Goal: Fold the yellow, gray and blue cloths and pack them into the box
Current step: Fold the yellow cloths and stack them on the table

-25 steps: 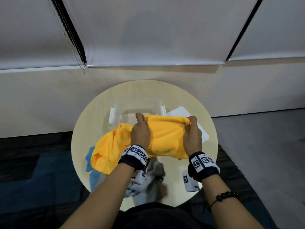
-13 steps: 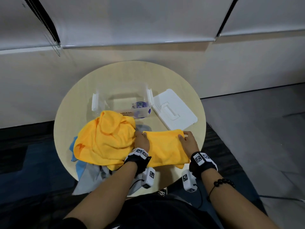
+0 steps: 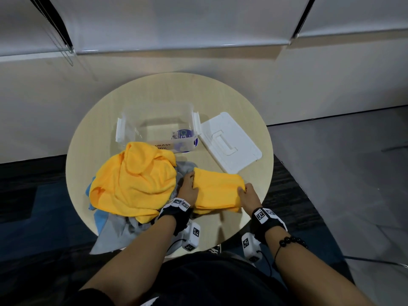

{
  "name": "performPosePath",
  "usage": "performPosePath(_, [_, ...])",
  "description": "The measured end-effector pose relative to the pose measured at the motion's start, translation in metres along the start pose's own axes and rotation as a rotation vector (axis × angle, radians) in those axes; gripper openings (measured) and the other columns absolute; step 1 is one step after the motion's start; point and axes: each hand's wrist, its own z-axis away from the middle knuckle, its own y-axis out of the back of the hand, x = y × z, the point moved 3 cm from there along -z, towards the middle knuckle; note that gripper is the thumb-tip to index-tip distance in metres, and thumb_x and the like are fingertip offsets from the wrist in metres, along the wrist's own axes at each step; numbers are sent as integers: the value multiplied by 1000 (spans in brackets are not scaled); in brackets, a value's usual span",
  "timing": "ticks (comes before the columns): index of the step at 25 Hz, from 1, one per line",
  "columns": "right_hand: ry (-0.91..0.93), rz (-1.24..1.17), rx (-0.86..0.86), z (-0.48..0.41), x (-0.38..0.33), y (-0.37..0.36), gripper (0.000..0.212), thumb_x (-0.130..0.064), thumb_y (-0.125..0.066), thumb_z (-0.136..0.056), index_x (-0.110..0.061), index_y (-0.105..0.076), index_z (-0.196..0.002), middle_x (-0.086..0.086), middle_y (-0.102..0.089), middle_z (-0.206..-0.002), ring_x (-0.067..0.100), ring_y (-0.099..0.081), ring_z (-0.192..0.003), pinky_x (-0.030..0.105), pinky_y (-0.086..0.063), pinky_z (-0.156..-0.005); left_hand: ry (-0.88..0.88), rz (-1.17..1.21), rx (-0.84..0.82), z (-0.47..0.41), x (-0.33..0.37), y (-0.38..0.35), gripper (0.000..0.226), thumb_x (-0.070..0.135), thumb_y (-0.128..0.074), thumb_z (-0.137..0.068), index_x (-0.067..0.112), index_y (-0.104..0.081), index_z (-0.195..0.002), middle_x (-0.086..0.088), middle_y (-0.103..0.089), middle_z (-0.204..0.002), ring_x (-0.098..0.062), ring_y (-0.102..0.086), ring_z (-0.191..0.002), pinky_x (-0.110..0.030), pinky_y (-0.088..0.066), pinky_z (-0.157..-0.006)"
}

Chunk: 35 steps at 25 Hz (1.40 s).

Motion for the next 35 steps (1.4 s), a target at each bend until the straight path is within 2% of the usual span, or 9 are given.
performPosePath(4, [-10,95,-13,-2,4,-4,33,-23,-45,-106,-4,-38,-132,22,-60,-119,36,-59,-105,37,-43,-82,54,-159,-66,6,-6,-12,71,-5,-43,-100,11,-6,-159,-4,-47,-122,-18,-52,-108,-26,-37,-88])
performPosePath(7, [-48,222,-75,-2,14,-7,38,-18,-50,-103,-3,-34,-135,24,-60,-124,40,-61,-111,37,-45,-82,53,-245,-30,11,-12,-16,73,1,-54,-98,7,-10,-156,-20,-27,-155,-35,-37,-140,-42,-36,-112])
performPosePath(13, [-98,309,-102,2,33,-2,33,-15,-57,-100,2,-49,-127,23,-57,-127,37,-60,-113,38,-50,-86,177,-259,-87,13,-30,-16,73,11,-68,-93,3,-22,-149,-23,-44,-142,-37,-48,-131,-44,-43,-106])
performPosePath(16, [-158,24,52,7,33,5,21,-9,-60,-98,-1,-51,-114,26,-60,-118,36,-68,-85,39,-57,-65,134,-652,-163,8,-36,-24,5,12,-48,-101,16,-52,-103,-2,-54,-102,-26,-50,-117,-45,-39,-101])
performPosePath(18, [-159,-57,147,8,32,12,20,-8,-64,-96,-4,-48,-105,27,-61,-113,35,-67,-74,36,-56,-55,124,-382,-2,13,-34,-23,13,6,-43,-101,12,-44,-89,-6,-49,-89,-22,-50,-99,-42,-45,-90])
performPosePath(20, [-179,-62,91,10,32,11,23,-10,-66,-95,-5,-45,-105,26,-60,-113,33,-65,-68,35,-55,-52,65,-445,42,12,-34,-22,17,8,-41,-103,8,-46,-87,-9,-52,-85,-25,-54,-91,-41,-48,-85])
performPosePath(25, [-220,-72,-62,14,40,-3,19,-9,-60,-99,-5,-45,-109,25,-60,-110,26,-63,-57,40,-61,-64,124,-544,-137,26,-37,-34,44,37,-58,-99,1,-52,-124,-19,-60,-124,-34,-58,-115,-37,-46,-91])
performPosePath(30, [-200,-124,-83,15,41,0,17,-8,-60,-99,-6,-45,-108,24,-59,-107,34,-67,-70,53,-60,-84,122,-384,13,28,-42,-25,22,15,-68,-92,11,-47,-98,-16,-60,-108,-30,-59,-101,-38,-50,-86])
performPosePath(35, [-170,318,-162,27,43,-9,25,-13,-62,-97,-3,-46,-113,23,-56,-126,35,-67,-95,39,-58,-72,127,-584,-123,32,-46,-27,39,21,-67,-94,0,-47,-119,-21,-54,-125,-37,-56,-114,-42,-48,-90])
